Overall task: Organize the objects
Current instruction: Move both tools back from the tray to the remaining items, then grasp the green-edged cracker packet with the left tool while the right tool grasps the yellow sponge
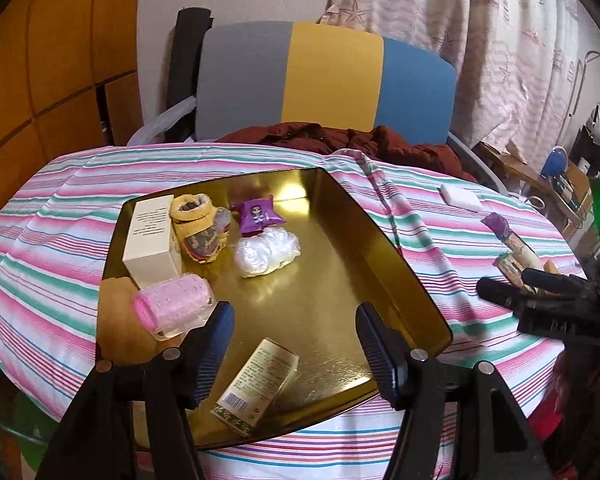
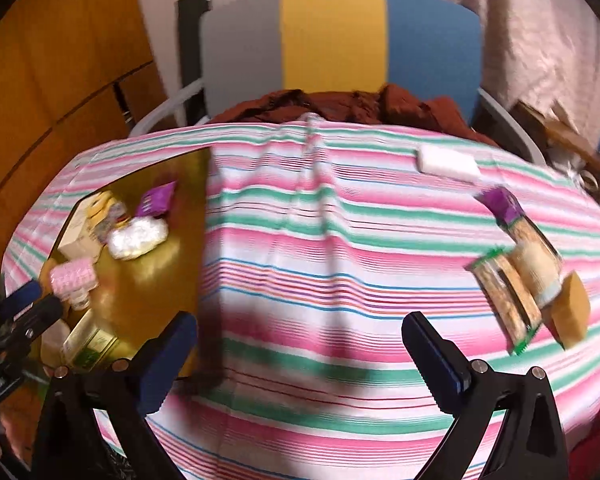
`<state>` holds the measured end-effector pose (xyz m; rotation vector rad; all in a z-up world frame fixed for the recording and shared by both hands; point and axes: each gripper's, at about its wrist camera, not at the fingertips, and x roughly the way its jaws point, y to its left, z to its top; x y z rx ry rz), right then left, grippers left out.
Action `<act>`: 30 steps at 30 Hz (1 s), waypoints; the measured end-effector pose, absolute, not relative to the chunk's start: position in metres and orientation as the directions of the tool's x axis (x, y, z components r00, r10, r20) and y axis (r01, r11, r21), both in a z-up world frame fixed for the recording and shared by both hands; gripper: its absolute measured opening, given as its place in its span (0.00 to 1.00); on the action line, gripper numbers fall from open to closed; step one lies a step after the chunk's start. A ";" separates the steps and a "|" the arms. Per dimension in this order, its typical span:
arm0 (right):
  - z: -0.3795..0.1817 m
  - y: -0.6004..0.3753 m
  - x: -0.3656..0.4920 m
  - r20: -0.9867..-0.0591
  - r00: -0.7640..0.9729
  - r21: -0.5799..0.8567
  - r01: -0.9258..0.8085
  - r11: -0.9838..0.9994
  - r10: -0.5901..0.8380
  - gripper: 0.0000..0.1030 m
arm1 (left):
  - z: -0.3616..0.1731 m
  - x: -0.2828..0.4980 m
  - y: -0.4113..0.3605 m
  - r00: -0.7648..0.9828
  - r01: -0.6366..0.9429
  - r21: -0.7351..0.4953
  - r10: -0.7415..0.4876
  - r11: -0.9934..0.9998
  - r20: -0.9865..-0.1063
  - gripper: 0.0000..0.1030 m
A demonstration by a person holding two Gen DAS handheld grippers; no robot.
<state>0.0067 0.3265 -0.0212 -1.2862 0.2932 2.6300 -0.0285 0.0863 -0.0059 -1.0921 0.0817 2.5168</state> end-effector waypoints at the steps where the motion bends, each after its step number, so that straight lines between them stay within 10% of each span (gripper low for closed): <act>1: -0.021 0.337 0.008 -0.798 -0.594 0.098 -0.287 -0.953 0.097 1.00 | -0.006 -0.028 0.088 -0.615 -0.385 -0.101 0.336 -0.917 -0.713 0.62; 18: -0.001 0.559 0.077 -0.745 -0.554 0.223 -0.731 -0.645 0.371 1.00 | 0.007 -0.017 0.172 -0.499 -0.613 -0.106 0.487 -0.783 -0.717 0.63; 30: -0.033 0.604 0.109 -0.774 -0.566 0.429 -0.798 -0.423 0.283 1.00 | -0.006 -0.016 0.294 -0.313 -0.759 -0.170 0.581 -0.628 -0.751 0.62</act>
